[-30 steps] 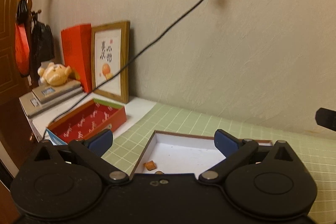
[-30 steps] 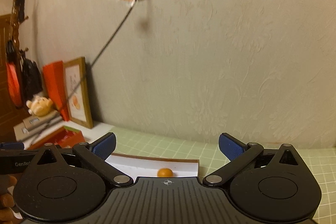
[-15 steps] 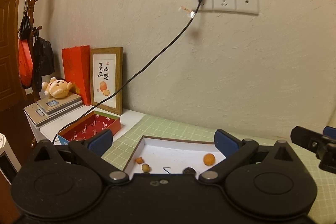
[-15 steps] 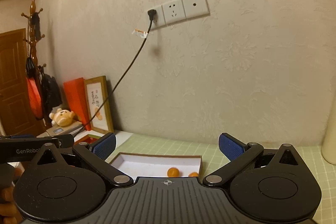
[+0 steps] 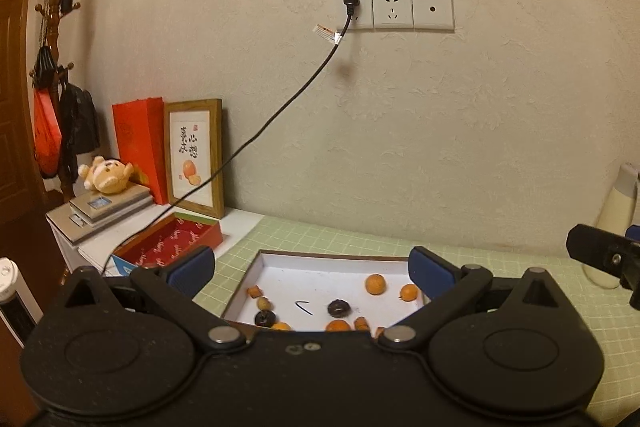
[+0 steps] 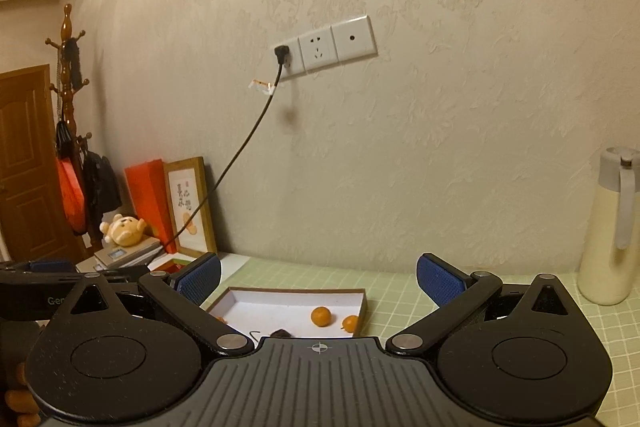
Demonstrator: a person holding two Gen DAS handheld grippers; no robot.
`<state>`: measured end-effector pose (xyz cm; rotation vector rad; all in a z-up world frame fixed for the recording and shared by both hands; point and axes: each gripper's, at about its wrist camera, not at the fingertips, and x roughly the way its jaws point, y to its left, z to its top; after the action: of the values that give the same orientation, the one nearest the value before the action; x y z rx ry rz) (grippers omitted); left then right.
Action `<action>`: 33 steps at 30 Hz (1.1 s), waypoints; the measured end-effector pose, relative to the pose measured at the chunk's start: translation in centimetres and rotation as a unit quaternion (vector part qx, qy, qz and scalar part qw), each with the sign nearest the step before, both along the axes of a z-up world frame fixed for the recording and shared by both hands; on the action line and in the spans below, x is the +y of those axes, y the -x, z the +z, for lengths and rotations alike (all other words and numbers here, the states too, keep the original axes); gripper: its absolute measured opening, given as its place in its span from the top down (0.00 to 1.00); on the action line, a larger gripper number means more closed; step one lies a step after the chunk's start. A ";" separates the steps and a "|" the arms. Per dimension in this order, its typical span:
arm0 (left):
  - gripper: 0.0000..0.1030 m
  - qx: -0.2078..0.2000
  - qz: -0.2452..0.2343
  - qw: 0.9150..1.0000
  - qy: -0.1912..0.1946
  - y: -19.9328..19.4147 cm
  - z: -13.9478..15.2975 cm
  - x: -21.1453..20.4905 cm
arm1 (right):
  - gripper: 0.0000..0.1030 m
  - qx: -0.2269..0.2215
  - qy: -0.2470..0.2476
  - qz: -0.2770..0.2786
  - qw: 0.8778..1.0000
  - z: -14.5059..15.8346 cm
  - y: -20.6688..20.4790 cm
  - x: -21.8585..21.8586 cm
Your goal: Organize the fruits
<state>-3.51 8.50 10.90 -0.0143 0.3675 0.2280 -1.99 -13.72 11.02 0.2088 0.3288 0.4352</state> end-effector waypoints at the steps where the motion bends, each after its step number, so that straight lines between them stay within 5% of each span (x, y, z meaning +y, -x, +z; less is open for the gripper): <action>1: 0.06 0.000 0.000 1.000 0.004 -0.1 0.0 0.1 | 0.00 -0.001 0.001 -0.002 1.000 0.0 0.1 0.0; 33: 0.06 0.008 0.009 1.000 0.020 -0.6 -1.2 1.7 | 0.00 0.007 0.022 0.018 1.000 -1.0 -0.7 3.3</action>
<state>-2.86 10.19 9.67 -0.0559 0.3873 0.2390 -1.29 -10.38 10.00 0.1624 0.3561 0.4613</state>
